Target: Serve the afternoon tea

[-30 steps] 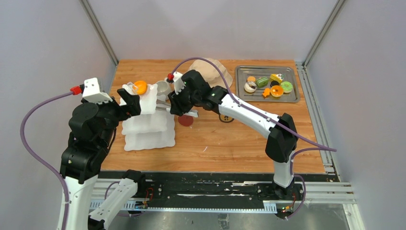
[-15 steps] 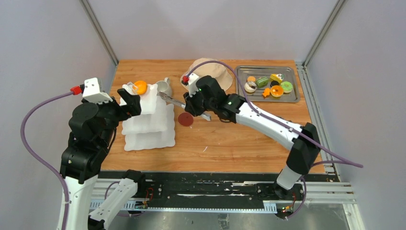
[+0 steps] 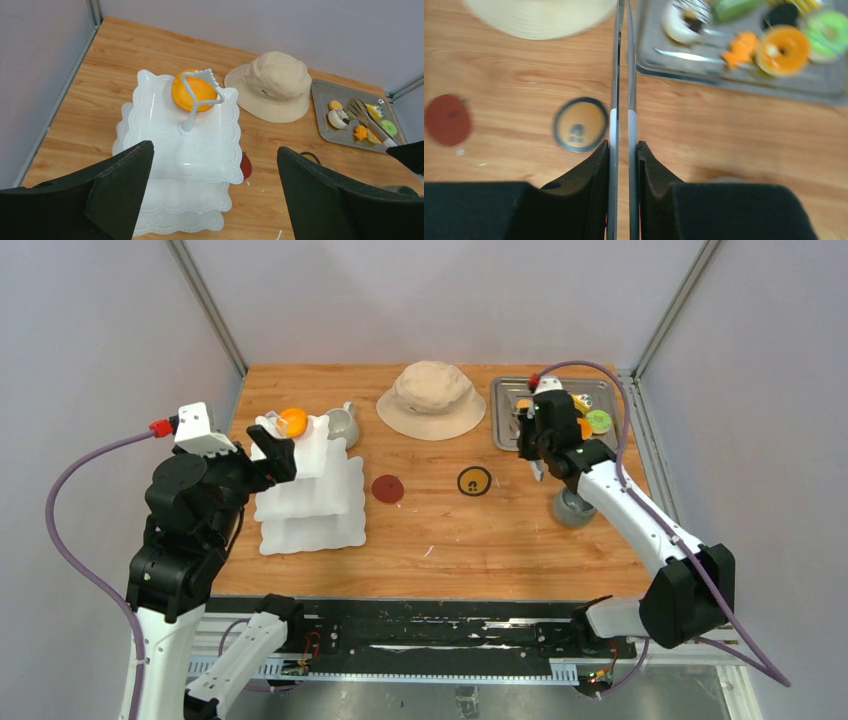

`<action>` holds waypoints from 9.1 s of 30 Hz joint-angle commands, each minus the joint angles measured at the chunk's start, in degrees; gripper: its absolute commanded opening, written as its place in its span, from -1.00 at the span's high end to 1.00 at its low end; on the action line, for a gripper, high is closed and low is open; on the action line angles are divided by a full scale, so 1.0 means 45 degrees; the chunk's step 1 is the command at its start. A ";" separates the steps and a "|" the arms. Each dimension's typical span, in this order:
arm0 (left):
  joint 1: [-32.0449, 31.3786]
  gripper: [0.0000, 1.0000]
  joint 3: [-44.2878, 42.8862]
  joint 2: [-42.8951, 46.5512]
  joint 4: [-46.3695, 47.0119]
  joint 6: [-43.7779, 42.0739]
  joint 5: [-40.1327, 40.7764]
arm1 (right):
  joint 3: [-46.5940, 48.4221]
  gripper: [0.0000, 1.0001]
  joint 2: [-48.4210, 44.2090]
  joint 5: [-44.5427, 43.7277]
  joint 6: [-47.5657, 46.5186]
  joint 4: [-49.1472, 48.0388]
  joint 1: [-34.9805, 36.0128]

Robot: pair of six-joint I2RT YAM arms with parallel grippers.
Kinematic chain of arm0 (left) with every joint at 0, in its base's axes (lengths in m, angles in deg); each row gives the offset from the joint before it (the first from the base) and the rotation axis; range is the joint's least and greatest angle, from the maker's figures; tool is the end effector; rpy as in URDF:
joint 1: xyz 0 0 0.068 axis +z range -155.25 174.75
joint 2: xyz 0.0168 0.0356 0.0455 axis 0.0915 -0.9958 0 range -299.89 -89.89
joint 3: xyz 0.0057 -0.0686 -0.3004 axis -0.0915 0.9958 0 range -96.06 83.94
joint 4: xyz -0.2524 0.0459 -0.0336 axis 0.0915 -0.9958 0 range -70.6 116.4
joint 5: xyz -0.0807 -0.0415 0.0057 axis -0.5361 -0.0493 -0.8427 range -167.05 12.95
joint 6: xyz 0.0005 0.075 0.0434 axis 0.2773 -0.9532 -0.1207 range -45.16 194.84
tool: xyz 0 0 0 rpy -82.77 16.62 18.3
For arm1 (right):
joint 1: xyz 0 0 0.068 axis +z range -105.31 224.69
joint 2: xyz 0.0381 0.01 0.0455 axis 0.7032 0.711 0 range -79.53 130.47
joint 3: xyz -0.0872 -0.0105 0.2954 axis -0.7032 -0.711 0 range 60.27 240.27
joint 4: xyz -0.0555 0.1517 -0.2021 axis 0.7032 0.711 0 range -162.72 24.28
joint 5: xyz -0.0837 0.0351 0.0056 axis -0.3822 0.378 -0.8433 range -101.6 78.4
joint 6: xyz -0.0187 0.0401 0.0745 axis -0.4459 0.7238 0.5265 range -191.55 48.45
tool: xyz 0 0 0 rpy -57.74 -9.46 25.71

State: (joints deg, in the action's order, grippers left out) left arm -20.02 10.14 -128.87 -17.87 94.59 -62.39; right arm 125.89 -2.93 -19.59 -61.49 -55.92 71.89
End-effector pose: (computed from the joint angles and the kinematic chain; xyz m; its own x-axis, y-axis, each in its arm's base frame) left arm 0.0988 -0.0061 0.4656 -0.1513 -0.2982 -0.9424 -0.0488 0.9545 -0.2942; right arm 0.3002 0.1424 0.3487 -0.4681 -0.0461 -0.8825 -0.2657 0.9598 0.0908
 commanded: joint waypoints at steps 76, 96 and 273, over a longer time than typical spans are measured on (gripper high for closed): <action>-0.0078 -0.96 -0.0165 -0.0409 0.0323 -0.0188 0.0252 | 0.0482 0.99 -0.0922 0.4665 -0.1908 0.1083 0.3392; -0.0078 -0.96 0.0031 -0.0038 0.0191 -0.0034 0.0176 | 0.2417 0.99 0.1284 0.5487 -0.1896 -0.0477 0.6981; -0.0078 -0.96 -0.0038 -0.1275 0.0424 -0.0770 -0.0959 | 0.1338 0.21 0.3835 -0.0741 0.2351 -0.0371 -0.4443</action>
State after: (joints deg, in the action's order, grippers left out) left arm -20.02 9.44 -134.38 -17.83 91.31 -66.48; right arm 133.91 17.86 -19.59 -51.15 -56.16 52.68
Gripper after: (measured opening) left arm 0.982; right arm 0.398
